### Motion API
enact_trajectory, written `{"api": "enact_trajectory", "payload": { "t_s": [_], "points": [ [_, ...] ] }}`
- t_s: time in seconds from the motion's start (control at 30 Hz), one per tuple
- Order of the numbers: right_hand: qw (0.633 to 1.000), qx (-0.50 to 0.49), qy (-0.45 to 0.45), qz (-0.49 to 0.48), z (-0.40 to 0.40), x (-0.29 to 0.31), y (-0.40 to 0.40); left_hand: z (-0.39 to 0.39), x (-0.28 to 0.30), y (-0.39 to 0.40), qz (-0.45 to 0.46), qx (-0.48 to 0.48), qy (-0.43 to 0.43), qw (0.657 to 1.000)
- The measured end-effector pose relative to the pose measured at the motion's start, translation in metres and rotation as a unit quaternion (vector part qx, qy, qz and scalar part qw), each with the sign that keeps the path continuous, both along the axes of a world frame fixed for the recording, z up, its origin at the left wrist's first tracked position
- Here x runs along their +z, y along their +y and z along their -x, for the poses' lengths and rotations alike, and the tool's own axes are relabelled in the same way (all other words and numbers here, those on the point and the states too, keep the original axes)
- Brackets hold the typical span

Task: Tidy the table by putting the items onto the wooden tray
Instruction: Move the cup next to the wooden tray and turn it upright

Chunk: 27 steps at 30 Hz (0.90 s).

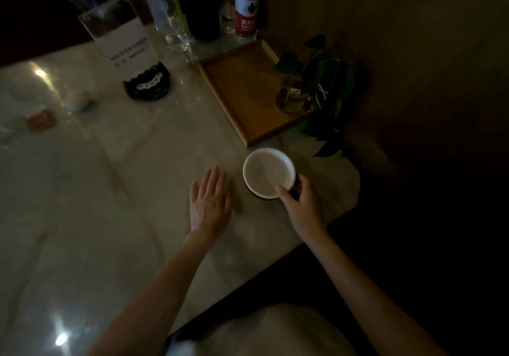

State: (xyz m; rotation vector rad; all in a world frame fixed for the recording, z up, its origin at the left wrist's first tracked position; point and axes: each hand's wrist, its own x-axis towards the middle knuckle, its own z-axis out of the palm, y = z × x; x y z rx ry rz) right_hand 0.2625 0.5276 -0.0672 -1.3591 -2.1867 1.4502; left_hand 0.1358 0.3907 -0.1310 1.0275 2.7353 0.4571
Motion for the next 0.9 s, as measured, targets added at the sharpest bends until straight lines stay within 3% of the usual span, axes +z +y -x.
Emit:
{"api": "enact_trajectory", "payload": {
  "t_s": [0.2,0.63,0.9],
  "points": [
    [0.999,-0.028,0.017,-0.005,0.004,-0.003,-0.002,0.000,0.000,0.000,-0.006,0.000,-0.006,1.000],
    [0.960,-0.211,0.133,0.125,0.025,-0.016,0.019,0.002,0.000,0.000,0.003,-0.004,-0.005,1.000],
    [0.946,-0.234,0.134,0.179,0.054,-0.013,0.031,0.001,-0.001,0.001,0.007,-0.005,0.002,1.000]
  ]
}}
